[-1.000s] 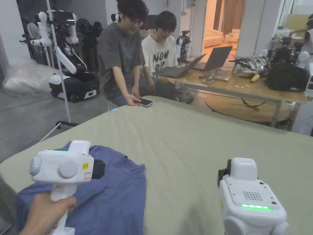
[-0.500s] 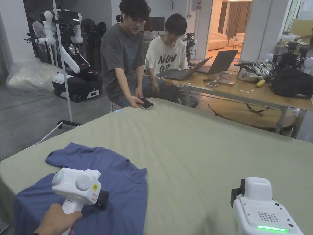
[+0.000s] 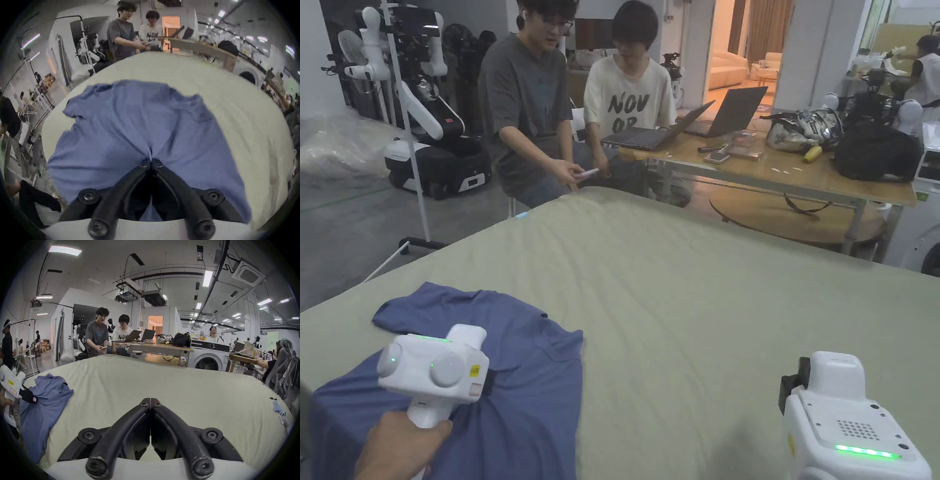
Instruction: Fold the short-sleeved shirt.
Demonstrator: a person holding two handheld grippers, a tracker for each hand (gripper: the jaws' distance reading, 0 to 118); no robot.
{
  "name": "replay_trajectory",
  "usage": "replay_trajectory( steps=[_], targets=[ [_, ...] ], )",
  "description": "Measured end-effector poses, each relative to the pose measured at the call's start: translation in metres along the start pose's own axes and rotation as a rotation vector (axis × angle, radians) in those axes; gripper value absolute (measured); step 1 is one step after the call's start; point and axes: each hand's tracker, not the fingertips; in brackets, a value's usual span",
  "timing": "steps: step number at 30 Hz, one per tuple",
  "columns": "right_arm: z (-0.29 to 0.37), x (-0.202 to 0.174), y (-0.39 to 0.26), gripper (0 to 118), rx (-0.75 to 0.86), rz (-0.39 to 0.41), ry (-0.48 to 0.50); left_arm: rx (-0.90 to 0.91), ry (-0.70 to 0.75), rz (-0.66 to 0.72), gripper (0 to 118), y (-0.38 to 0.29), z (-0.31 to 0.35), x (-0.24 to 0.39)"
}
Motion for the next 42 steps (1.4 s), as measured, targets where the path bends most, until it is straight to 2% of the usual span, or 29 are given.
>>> replay_trajectory(
  steps=[1, 2, 6, 12, 16, 23, 30, 35, 42],
  targets=[
    [0.001, 0.003, 0.001, 0, 0.004, -0.004, -0.005, 0.023, -0.05, -0.001, 0, 0.006, 0.009, -0.001],
    [0.002, 0.007, 0.003, 0, 0.008, -0.007, -0.008, 0.054, -0.034, -0.005, 0, 0.012, 0.02, 0.0],
    [0.007, 0.02, 0.01, 0, 0.023, -0.009, -0.028, 0.171, -0.121, 0.02, 0, 0.04, 0.06, 0.003],
    [0.018, 0.045, 0.021, 0, 0.047, -0.029, -0.061, 0.367, -0.233, 0.002, 0, 0.095, 0.138, 0.045],
    [0.03, 0.069, 0.029, 0, 0.071, -0.05, -0.1, 0.463, -0.359, -0.042, 0, 0.126, 0.182, 0.093],
    [0.057, 0.125, 0.037, 0, 0.096, -0.072, -0.196, 0.501, -0.585, -0.162, 0, 0.151, 0.216, 0.206],
    [0.098, 0.195, 0.033, 0, 0.119, -0.081, -0.344, 0.461, -0.843, -0.281, 0, 0.132, 0.23, 0.351],
    [0.133, 0.247, 0.026, 0, 0.122, -0.115, -0.468, 0.384, -0.997, -0.394, 0, 0.091, 0.226, 0.45],
    [0.16, 0.296, 0.003, 0, 0.065, -0.134, -0.569, 0.21, -1.076, -0.501, 0, 0.001, 0.186, 0.519]
  ],
)
